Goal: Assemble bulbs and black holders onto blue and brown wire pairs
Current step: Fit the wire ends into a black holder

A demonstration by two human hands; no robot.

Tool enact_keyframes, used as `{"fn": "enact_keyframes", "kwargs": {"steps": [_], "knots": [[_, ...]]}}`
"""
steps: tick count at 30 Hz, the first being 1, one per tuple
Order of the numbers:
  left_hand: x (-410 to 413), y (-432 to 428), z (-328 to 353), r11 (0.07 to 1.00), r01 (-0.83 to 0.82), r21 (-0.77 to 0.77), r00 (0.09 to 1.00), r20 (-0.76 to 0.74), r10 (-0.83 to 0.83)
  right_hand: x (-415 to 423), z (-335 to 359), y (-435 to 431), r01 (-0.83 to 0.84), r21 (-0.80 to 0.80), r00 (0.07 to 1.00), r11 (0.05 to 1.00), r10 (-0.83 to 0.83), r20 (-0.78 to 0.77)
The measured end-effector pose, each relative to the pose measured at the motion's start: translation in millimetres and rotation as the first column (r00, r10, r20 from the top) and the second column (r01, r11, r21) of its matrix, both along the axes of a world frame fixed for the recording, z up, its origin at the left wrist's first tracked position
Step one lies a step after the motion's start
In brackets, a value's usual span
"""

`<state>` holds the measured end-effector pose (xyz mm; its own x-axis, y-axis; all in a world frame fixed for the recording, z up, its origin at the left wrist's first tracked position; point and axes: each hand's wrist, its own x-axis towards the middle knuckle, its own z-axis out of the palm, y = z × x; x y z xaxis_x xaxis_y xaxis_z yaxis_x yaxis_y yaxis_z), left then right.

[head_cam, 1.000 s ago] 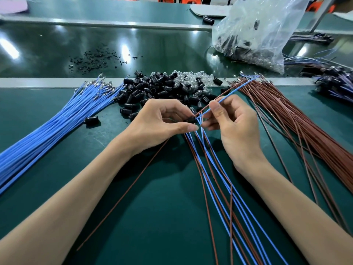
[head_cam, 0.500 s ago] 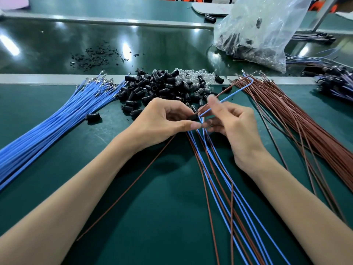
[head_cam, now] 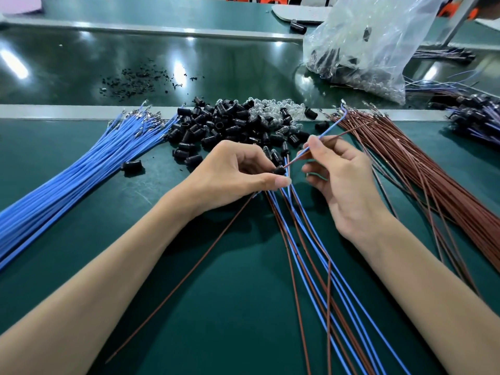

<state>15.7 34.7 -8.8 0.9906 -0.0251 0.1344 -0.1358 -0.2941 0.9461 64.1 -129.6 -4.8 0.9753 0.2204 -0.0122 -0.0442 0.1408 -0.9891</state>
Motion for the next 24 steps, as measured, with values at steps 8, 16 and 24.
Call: {"fn": "enact_keyframes", "kwargs": {"steps": [8, 16, 24], "knots": [[-1.2, -4.9, 0.9, 0.996, 0.034, 0.079, 0.999, -0.012, -0.033, -2.6, -2.7, -1.4, -0.169, -0.195, 0.97, 0.966, 0.198, 0.139], [-2.0, -10.2, 1.6, 0.994, 0.044, 0.097, 0.998, -0.049, -0.04, 3.1, -2.2, -3.4, -0.112, -0.084, 0.991, 0.99, 0.117, 0.058], [-2.4, -15.7, -1.5, 0.985, 0.043, 0.167, 0.999, -0.018, -0.041, 1.5, -4.6, -6.9, -0.195, -0.364, 0.923, 0.911, 0.295, 0.245]]}}
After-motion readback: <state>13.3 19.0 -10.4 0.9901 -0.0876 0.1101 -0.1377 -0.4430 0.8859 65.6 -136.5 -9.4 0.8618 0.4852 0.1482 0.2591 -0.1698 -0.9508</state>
